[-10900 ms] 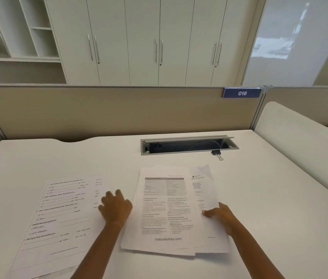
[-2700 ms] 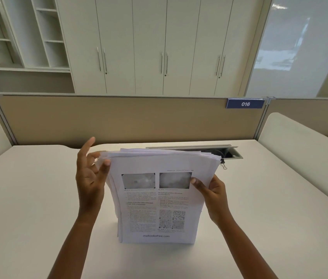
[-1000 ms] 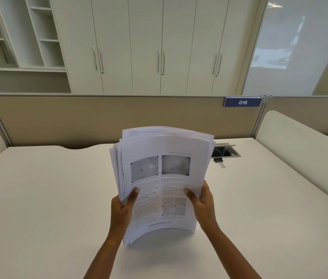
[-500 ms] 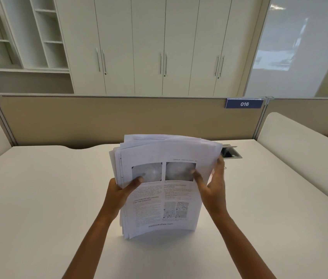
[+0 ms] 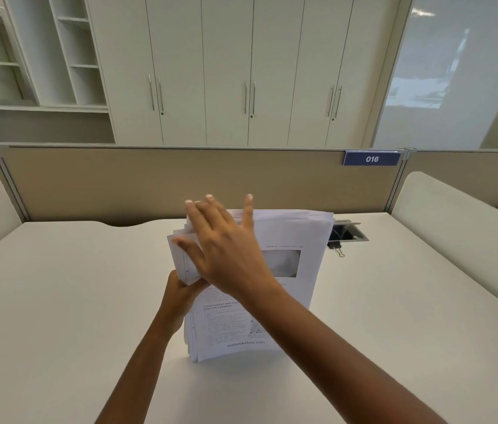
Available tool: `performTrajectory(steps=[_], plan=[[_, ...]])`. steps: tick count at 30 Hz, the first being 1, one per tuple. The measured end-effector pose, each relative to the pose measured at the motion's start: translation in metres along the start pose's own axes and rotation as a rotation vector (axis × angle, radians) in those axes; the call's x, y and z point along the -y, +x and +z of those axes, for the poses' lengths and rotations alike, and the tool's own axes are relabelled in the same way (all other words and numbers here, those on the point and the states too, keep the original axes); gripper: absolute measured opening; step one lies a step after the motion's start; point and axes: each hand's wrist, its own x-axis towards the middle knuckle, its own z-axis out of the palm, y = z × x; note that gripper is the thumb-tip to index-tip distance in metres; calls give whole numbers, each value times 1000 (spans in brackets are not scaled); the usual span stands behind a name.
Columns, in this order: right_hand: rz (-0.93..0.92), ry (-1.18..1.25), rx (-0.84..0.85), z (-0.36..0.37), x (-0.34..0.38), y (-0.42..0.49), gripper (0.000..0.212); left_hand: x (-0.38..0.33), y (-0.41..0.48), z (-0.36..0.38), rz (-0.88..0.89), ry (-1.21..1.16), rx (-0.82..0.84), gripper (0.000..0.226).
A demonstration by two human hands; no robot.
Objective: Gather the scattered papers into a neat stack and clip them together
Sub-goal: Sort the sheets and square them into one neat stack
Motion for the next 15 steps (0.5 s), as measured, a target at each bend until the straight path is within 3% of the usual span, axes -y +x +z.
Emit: performTrajectory(steps=[2, 5, 7, 9, 12, 15], plan=[[-93, -2, 32, -1, 4, 0, 55, 0, 1, -1, -16, 14, -28, 8], [-176, 117, -17, -7, 4, -3, 46, 2, 2, -4, -40, -19, 29, 25], [-113, 183, -156, -14, -2, -4, 40, 1, 3, -5, -27, -18, 20, 13], [-8, 223, -251, -21, -13, -3, 34, 2, 5, -5, 2, -55, 31, 22], [82, 268, -180, -34, -33, 3, 24, 5, 6, -4, 10, -51, 61, 32], [53, 270, -105, -37, -43, 8, 19, 5, 7, -4, 24, -49, 63, 35]])
